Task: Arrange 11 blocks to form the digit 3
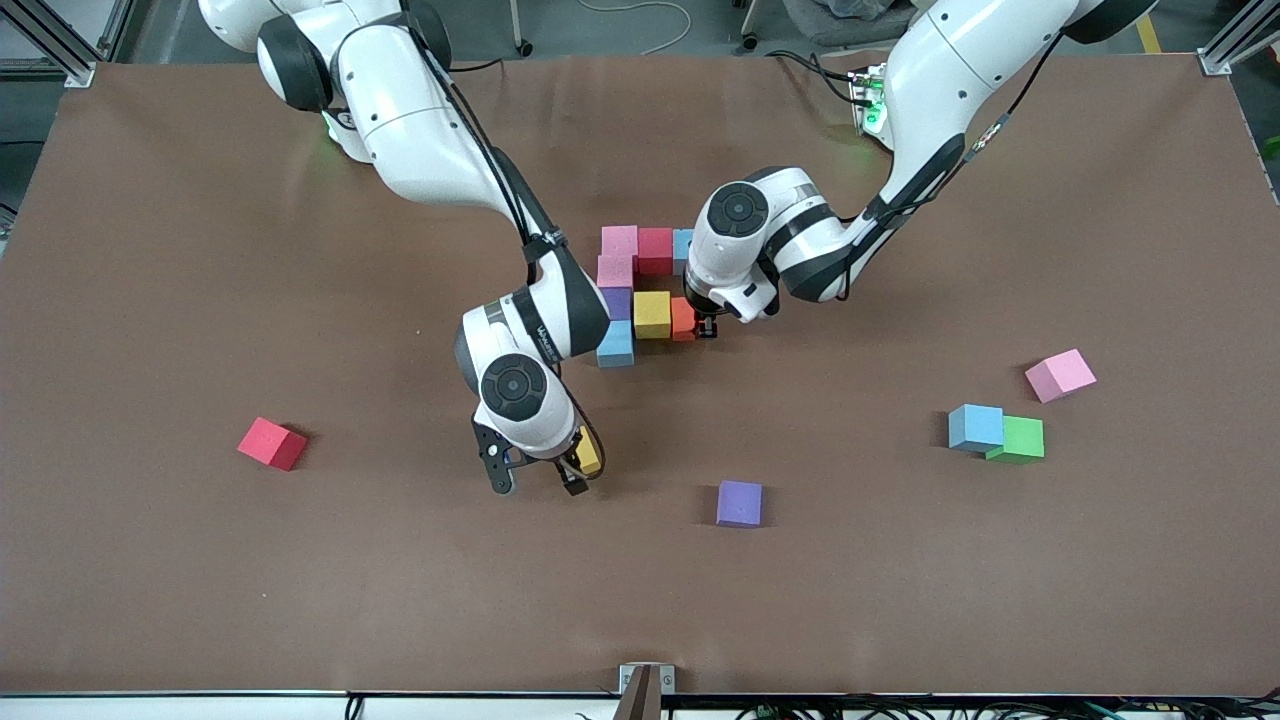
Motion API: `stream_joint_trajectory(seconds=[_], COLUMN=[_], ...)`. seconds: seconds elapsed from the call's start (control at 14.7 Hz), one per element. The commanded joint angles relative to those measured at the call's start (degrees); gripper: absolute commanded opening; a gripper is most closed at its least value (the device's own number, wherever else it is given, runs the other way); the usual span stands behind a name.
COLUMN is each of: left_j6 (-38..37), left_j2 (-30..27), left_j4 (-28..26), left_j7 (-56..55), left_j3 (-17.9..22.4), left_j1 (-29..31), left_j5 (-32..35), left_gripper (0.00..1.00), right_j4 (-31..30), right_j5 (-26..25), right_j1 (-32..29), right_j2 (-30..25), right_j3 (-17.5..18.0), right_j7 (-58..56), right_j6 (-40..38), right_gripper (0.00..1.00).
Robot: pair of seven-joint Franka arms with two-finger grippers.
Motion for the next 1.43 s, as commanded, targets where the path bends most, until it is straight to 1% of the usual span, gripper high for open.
stream_joint_trajectory(seconds=[0.0,0.07,0.14,0.2,0.27,0.34,0.41,0.48,0.61,0.82,0.89,0.95,1.09,1.29,1.36], left_j6=[0.6,1.39,2.0,2.01,2.1,2.01,2.01,2.01,2.01,1.66,1.48,1.4,0.18,-7.19,-9.66], left_j2=[-0.32,-0.24,-0.24,-0.15,-0.15,-0.15,-0.24,-0.24,-0.06,-0.15,-0.5,-0.85,-1.9,-2.08,-2.08], left_j4=[-1.07,-1.16,-1.25,-1.07,-1.07,-0.98,-0.81,-0.63,0.33,2.61,3.49,3.93,6.12,12.62,14.82], left_j7=[0.34,0.34,0.34,0.34,0.34,0.6,1.12,1.56,1.48,1.92,2.35,2.53,3.06,6.22,7.1], left_j3=[0.0,0.0,0.0,0.0,0.0,0.0,0.0,0.0,0.0,0.0,-0.09,-0.09,-0.18,-0.62,-0.88], left_j1=[0.21,0.21,0.3,0.22,0.21,0.13,-0.13,-0.75,-0.67,-0.14,0.3,0.48,0.57,0.48,0.48], left_j5=[3.0,3.01,3.01,3.01,3.01,3.01,3.1,3.71,5.91,6.17,6.09,6.17,6.17,5.65,5.65], left_gripper=[0.16,0.17,0.19,0.25,0.35,0.52,0.7,0.98,1.0,1.0,1.0,1.0,1.0,1.0,1.0], right_j4=[2.45,2.45,2.45,2.45,2.45,2.45,2.45,2.45,2.45,2.1,2.1,2.1,2.1,0.7,0.09], right_j5=[0.32,0.32,0.15,-0.03,-0.2,-0.21,-0.21,-0.12,-0.03,-0.2,-0.21,-0.21,-0.29,-0.21,-0.21], right_j1=[-0.39,-0.31,-0.31,-0.31,0.56,1.18,1.19,1.62,1.89,2.15,2.15,2.15,2.07,2.41,3.46], right_j2=[1.95,1.95,1.95,1.95,1.95,1.86,1.69,1.51,0.55,-1.3,-1.65,-1.83,-1.92,-2.53,-2.62], right_j3=[0.59,0.6,0.6,0.68,0.6,0.6,0.6,0.68,1.47,1.74,1.65,1.3,1.21,1.47,1.47], right_j7=[0.79,0.53,0.01,-2.0,-7.15,-9.47,-10.97,-15.51,-29.28,-58.52,-66.02,-70.09,-73.37,-73.22,-73.04], right_j6=[-0.12,0.32,0.41,0.32,0.24,0.32,0.32,0.41,0.32,-1.16,-2.82,-4.84,-6.53,-7.06,-6.97], right_gripper=[0.98,0.87,0.68,0.55,0.06,0.0,0.0,0.0,0.0,0.0,0.0,0.0,0.0,0.0,0.0])
